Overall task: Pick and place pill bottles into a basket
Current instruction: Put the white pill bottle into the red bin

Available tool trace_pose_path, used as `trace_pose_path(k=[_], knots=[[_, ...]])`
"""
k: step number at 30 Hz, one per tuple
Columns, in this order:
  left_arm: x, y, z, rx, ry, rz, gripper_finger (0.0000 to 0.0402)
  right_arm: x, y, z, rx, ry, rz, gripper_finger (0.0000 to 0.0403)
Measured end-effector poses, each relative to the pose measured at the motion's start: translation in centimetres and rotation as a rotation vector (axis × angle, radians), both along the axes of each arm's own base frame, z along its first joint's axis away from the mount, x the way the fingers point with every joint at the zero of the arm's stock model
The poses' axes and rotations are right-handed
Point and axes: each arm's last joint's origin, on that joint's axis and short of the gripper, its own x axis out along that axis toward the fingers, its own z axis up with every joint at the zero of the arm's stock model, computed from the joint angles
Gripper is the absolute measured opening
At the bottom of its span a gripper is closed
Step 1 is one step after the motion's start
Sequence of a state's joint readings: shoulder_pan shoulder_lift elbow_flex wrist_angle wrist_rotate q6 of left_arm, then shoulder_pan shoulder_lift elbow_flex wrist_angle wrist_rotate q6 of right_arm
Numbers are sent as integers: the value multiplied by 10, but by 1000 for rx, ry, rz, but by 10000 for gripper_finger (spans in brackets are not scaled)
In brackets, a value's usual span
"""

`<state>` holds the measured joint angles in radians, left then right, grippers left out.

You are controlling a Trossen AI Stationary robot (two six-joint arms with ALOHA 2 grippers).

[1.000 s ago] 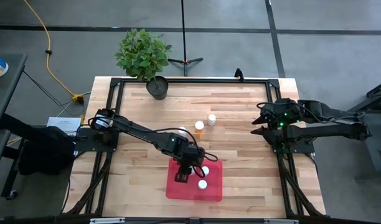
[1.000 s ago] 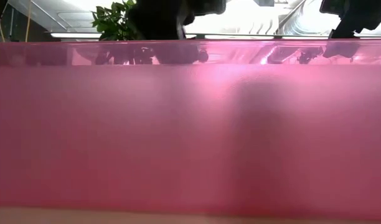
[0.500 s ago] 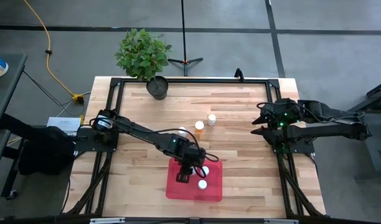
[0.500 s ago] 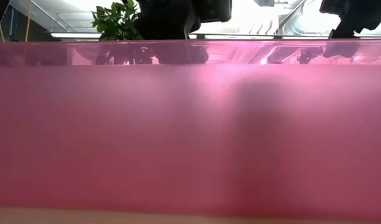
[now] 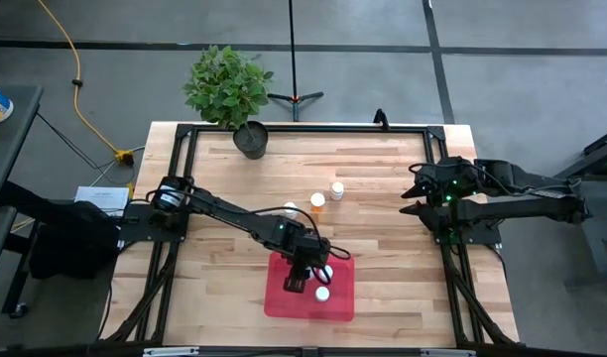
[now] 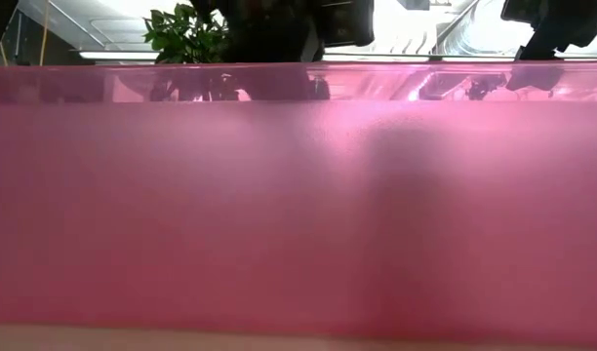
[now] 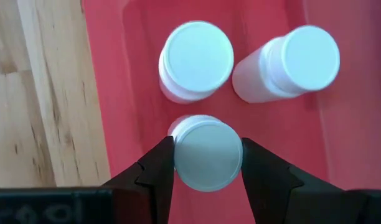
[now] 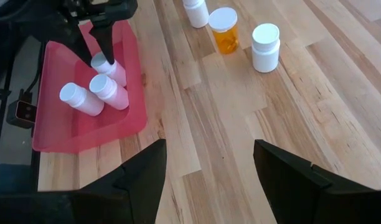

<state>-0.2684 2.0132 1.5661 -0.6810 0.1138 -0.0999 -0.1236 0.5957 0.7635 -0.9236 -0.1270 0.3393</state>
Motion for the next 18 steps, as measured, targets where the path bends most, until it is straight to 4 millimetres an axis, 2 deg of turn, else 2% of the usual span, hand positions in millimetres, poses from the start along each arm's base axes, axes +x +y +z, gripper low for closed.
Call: trace_pose_path(k=[6,9,13,18], knots=[[1,1,-3,40,-4,13,271,0,0,0,4,5,1,232],[1,2,-3,57,-12,14,295,-1,0,-1,5,12,2,232],[1,1,-3,57,-11,12,306,-1,0,-1,5,18,2,232],[0,2,0,61,3,11,301,-2,0,-2,6,22,2,232]])
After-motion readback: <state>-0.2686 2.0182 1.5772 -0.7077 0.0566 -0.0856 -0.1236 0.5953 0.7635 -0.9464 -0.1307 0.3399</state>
